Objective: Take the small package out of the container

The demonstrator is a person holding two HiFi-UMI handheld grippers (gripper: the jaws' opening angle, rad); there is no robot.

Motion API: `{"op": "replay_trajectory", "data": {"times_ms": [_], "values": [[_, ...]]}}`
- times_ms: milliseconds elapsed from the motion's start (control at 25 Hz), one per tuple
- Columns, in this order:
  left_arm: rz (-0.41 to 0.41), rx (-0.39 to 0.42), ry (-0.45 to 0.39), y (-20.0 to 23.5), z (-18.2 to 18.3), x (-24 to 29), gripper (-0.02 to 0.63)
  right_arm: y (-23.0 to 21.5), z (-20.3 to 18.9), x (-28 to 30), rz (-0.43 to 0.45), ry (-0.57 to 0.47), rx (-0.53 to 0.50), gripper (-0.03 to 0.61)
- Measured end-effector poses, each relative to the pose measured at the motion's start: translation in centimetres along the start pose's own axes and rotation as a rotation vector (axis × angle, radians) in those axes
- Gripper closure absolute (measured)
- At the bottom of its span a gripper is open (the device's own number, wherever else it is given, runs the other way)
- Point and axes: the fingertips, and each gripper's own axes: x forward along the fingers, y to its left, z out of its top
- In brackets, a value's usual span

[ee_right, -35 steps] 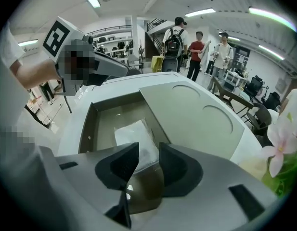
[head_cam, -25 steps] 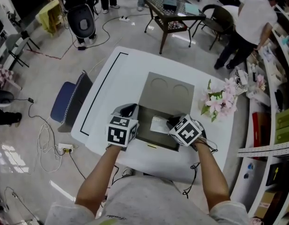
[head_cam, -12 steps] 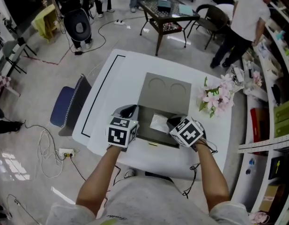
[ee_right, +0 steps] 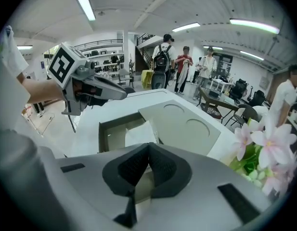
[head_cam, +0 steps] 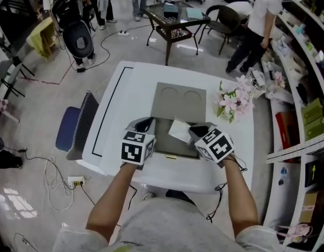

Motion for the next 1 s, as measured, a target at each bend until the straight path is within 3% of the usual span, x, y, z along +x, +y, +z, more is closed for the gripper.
{"op": "replay_trajectory", "data": {"times_ms": [1000], "values": [[-0.132, 0.107, -0.056, -3.6, 0.6, -4.6, 0.612, 1.4, 0.9, -13.6, -0.376, -0.358, 0.295, 0.574]]}}
